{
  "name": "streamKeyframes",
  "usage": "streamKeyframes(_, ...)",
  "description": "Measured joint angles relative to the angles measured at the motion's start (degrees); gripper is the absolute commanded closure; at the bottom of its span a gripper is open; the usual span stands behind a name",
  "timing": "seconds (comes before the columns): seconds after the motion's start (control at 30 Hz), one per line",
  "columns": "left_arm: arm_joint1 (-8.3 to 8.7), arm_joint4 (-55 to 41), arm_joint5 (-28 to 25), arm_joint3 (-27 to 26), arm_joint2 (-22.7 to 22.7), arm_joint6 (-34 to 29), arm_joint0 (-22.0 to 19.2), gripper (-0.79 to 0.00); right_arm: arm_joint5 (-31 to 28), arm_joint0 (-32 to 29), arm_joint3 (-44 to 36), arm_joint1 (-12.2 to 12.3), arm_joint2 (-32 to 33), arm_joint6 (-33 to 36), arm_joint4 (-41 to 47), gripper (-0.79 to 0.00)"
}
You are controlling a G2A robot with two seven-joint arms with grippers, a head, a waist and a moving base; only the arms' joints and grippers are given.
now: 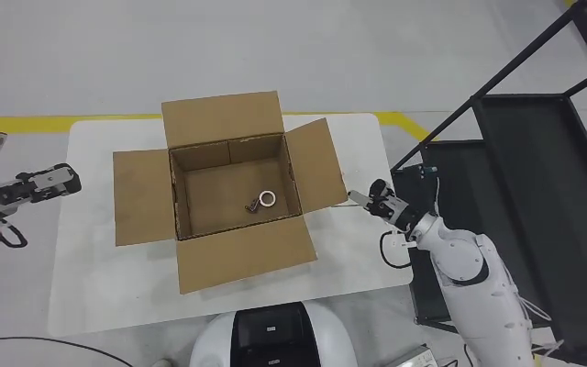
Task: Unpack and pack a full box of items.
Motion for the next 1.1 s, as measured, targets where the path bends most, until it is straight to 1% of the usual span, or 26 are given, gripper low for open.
streamKeyframes(0.07,0.0,0.0,0.0,0.0,0.0,0.0,0.0,-0.785,0.1,0.1,1.3,0.2,0.4,-1.1,-2.6,-0.785)
streamKeyframes(0.17,0.0,0.0,0.0,0.0,0.0,0.0,0.0,-0.785,0.5,0.6,4.1,0.4,0.6,-2.4,-10.6,-0.785)
streamKeyframes(0.3,0.0,0.0,0.0,0.0,0.0,0.0,0.0,-0.785,1.0,2.6,10.3,0.6,-1.2,-4.1,-18.6,-0.785)
streamKeyframes(0.43,0.0,0.0,0.0,0.0,0.0,0.0,0.0,-0.785,1.0,4.1,15.9,0.9,-1.6,-4.9,-23.6,-0.785)
streamKeyframes(0.57,0.0,0.0,0.0,0.0,0.0,0.0,0.0,-0.785,0.7,4.9,19.7,1.1,-1.6,-5.3,-25.5,-0.782)
streamKeyframes(0.6,0.0,0.0,0.0,0.0,0.0,0.0,0.0,-0.785,0.9,5.1,20.6,1.2,-1.6,-5.3,-25.9,-0.763)
streamKeyframes(0.7,0.0,0.0,0.0,0.0,0.0,0.0,0.0,-0.785,2.2,6.2,22.9,1.2,-1.9,-5.9,-27.1,-0.61)
streamKeyframes(0.77,0.0,0.0,0.0,0.0,0.0,0.0,0.0,-0.785,3.7,7.3,24.2,1.1,-2.5,-6.3,-27.9,-0.563)
streamKeyframes(0.9,0.0,0.0,0.0,0.0,0.0,0.0,0.0,-0.785,6.1,10.0,27.2,0.9,-5.0,-6.5,-30.5,-0.548)
streamKeyframes(1.03,0.0,0.0,0.0,0.0,0.0,0.0,0.0,-0.785,6.8,11.7,29.3,0.8,-6.5,-6.5,-32.2,-0.529)
streamKeyframes(1.1,0.0,0.0,0.0,0.0,0.0,0.0,0.0,-0.785,7.2,12.3,30.0,0.8,-7.0,-6.6,-32.8,-0.539)
